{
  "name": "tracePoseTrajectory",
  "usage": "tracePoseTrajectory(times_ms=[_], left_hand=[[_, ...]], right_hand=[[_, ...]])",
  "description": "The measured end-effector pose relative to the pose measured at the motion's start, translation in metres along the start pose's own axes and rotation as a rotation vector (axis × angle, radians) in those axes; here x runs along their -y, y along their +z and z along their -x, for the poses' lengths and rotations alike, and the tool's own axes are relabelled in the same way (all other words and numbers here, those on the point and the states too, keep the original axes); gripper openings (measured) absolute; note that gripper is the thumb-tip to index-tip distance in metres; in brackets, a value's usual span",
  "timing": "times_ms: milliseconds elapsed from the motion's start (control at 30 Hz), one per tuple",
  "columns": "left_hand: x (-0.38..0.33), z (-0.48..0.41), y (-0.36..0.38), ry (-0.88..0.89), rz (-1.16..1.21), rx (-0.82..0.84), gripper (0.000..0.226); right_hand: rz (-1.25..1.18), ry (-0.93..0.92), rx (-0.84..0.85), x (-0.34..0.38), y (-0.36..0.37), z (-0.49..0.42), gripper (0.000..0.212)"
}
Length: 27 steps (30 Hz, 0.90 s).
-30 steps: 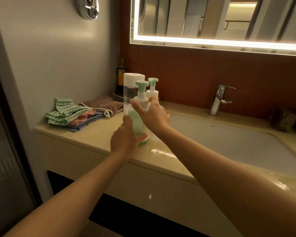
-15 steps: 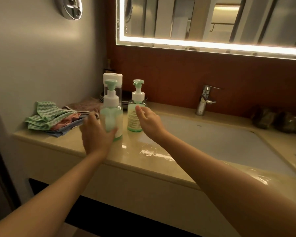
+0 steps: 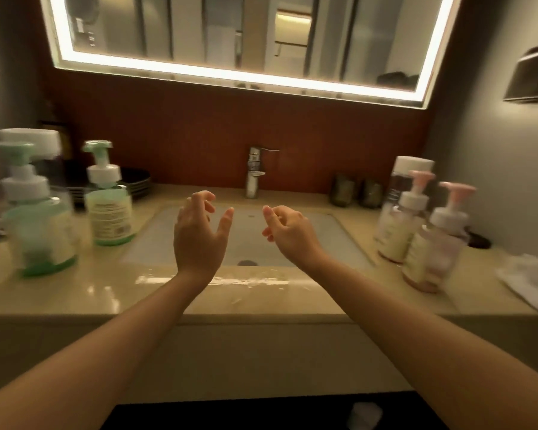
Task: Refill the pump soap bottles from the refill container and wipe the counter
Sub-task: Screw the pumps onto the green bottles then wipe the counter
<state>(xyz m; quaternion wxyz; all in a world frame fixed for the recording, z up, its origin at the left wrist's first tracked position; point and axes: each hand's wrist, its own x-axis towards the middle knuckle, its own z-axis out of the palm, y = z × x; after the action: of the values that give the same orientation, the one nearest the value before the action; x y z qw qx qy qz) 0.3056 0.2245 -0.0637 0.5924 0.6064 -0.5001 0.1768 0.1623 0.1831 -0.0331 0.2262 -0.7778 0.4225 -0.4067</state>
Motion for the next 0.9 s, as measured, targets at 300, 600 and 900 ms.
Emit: tracePoseTrajectory(times_ms=[300, 600, 900], left_hand=[[-0.132, 0.059, 0.111, 0.001, 0.311, 0.328, 0.033], [-0.211, 0.114, 0.183, -0.054, 0.364, 0.542, 0.080], [-0.219, 0.122, 0.213, -0.013, 0.357, 0.522, 0.073]], right_hand=[[0.254, 0.032, -0.385, -0.106, -0.156, 0.070, 0.030], [0.757, 0.432, -0.474, -0.224, -0.305, 0.108, 0.034], [0.815, 0.660, -0.211, -0.278, -0.329, 0.072, 0.049]])
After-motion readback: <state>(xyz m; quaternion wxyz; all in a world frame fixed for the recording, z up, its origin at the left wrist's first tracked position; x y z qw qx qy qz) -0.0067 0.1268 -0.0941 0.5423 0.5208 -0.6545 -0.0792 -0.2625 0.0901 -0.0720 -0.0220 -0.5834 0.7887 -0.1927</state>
